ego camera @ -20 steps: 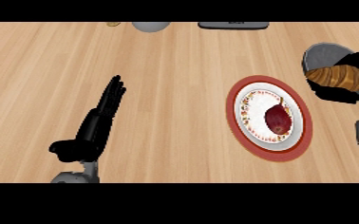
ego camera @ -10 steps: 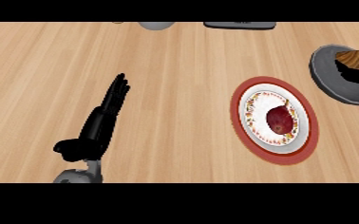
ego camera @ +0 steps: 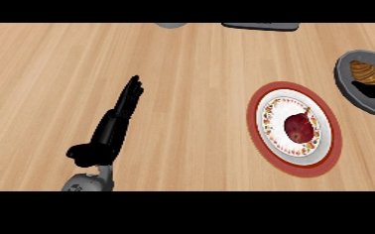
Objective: Pick the croissant from the plate and place it in the pan
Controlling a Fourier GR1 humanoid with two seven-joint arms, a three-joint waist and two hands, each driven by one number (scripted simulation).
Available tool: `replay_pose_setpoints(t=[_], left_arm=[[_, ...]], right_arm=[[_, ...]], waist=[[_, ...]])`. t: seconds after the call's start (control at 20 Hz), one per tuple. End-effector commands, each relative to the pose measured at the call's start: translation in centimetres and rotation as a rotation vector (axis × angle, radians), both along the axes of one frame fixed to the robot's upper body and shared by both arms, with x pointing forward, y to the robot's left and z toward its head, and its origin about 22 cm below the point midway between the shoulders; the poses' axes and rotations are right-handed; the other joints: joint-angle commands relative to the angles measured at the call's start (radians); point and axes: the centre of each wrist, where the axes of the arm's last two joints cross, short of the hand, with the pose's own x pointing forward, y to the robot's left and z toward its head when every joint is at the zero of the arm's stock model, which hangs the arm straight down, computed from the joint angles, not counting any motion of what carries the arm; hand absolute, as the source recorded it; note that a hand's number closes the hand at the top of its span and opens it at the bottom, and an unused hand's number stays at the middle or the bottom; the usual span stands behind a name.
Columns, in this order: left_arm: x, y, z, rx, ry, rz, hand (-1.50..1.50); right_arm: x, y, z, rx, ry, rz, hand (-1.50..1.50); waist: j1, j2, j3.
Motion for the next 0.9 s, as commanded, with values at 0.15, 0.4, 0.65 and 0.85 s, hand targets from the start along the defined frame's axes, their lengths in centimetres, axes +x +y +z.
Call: replay_pose_setpoints(t=[0.15, 0.4, 0.65, 0.85], left_arm=[[0.0, -0.8, -0.2, -0.001, -0.011, -0.017, 0.00], [0.6, 0.1, 0.6, 0.001, -0.017, -0.007, 0.00], [0.5, 0.3, 0.2, 0.002, -0.017, 0.012, 0.00], [0.3, 0.4, -0.2, -0.018, 0.008, 0.010, 0.00]], right_arm=[[1.0, 1.2, -0.6, 0.170, 0.216, 0.152, -1.50], [1.4, 1.0, 0.4, 0.232, 0.046, 0.169, -1.50], [1.1, 0.5, 0.6, 0.388, -0.154, 0.181, -1.50], [-0.1, -2.3, 2.8, 0.492, -0.171, 0.187, -1.50]], waist=[[0.020, 0.006, 0.004], [0.006, 0.004, 0.007], [-0.019, -0.003, 0.005], [-0.021, -0.003, 0.004]])
